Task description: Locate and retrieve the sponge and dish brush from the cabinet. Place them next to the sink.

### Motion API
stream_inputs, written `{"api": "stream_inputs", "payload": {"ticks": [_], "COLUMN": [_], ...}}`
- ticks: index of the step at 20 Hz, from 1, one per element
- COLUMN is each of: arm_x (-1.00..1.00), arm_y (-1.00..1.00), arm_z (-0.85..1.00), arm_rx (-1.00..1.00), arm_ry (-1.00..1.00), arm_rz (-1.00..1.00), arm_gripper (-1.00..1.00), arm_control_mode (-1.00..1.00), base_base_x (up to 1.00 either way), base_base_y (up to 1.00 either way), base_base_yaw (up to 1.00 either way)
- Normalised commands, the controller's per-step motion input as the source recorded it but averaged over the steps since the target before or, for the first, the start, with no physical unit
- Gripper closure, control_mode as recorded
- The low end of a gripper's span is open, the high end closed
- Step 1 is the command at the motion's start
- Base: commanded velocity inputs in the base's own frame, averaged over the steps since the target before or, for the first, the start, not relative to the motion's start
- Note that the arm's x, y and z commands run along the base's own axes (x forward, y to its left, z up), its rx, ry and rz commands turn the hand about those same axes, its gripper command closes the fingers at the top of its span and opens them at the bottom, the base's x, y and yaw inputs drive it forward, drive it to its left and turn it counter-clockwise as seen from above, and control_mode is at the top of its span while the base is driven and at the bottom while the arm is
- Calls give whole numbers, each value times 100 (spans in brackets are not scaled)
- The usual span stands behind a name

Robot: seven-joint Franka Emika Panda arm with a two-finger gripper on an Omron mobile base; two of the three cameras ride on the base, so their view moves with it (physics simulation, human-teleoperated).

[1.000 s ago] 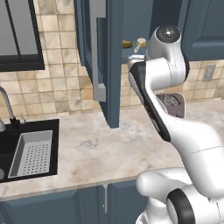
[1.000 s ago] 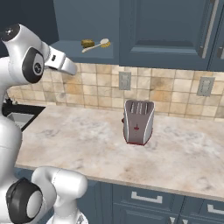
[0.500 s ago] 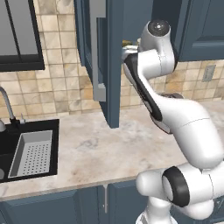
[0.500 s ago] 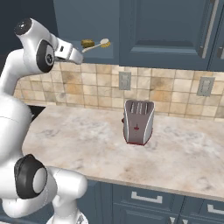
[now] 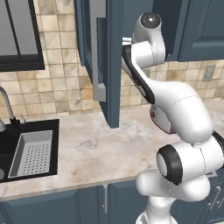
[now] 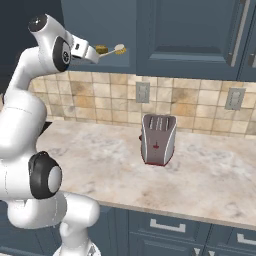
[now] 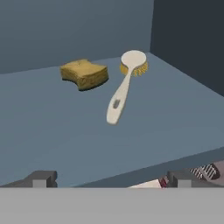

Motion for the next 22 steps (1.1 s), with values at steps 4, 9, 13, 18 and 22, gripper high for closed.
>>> {"api": "stream_inputs", "payload": {"ticks": [4, 9, 13, 18, 22], "arm_x": [66, 57, 46, 14, 1], "arm_y": [0, 0, -2, -16, -25], "arm_z": [0, 0, 0, -3, -10], "arm_rx": [-2, -7, -8, -1, 0], "arm_ry": [0, 1, 6, 4, 2], "arm_rz": [2, 0, -4, -6, -10], "arm_gripper": [-100, -100, -100, -100, -100], "arm_control_mode": [-100, -100, -100, -100, -100], "base_base_x": [0, 0, 0, 0, 0], "base_base_y": [0, 0, 0, 0, 0], "base_base_yaw": [0, 0, 0, 0, 0]}}
